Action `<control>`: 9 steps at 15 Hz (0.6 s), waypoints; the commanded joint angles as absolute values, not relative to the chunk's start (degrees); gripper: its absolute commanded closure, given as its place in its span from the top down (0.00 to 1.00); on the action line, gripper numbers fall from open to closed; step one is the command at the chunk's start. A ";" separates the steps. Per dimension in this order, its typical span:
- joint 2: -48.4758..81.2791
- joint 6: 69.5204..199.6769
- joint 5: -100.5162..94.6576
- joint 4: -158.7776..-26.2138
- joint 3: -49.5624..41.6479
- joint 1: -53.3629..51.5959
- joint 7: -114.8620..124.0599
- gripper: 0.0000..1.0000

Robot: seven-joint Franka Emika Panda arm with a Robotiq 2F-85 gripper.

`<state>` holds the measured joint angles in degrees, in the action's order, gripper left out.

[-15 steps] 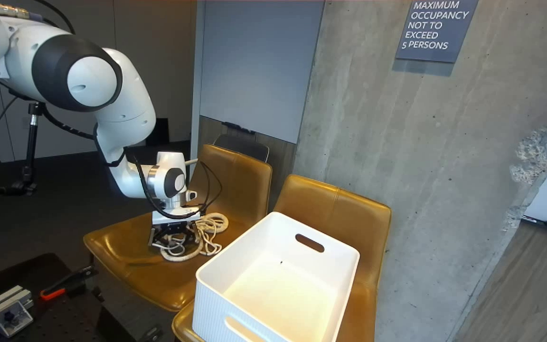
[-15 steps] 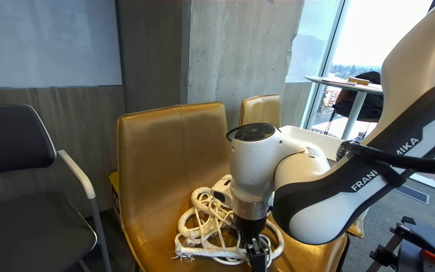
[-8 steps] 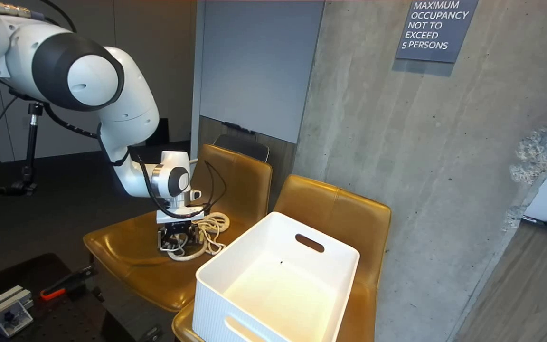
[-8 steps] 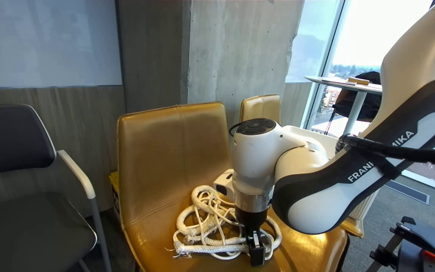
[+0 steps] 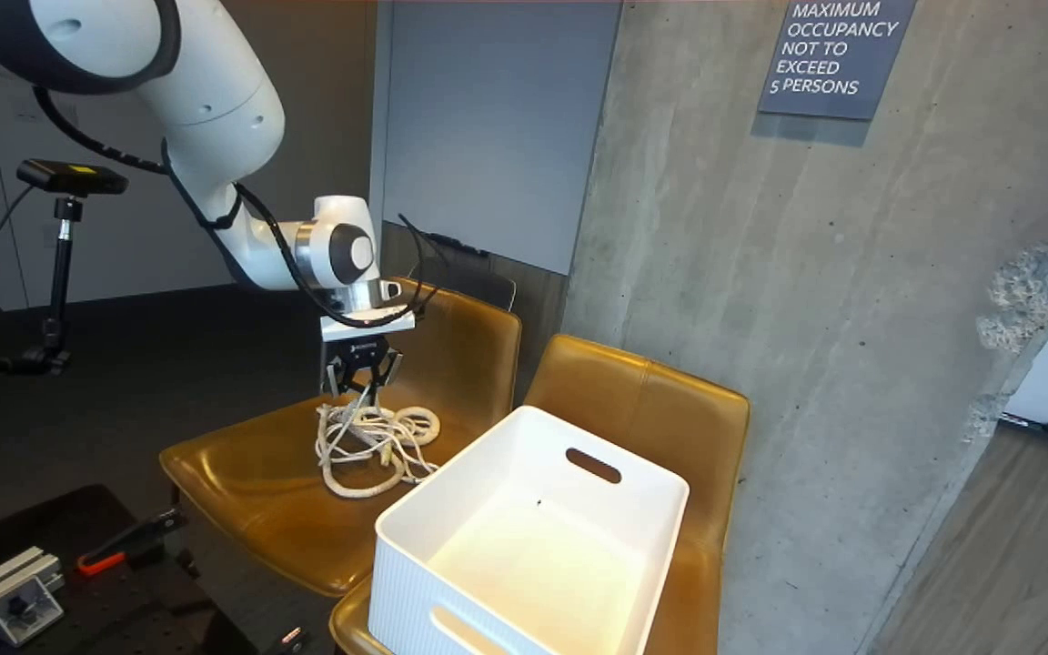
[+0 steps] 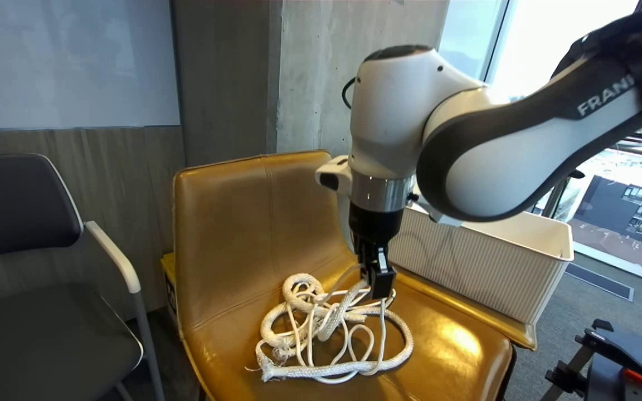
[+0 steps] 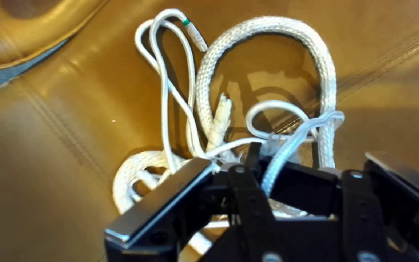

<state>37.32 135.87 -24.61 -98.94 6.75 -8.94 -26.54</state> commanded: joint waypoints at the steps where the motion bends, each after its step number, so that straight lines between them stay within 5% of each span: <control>1: 26.65 131.35 -25.07 -102.08 6.64 -8.42 -28.93 0.00; 9: 13.71 120.43 -24.85 -92.08 4.81 -5.01 -35.75 0.00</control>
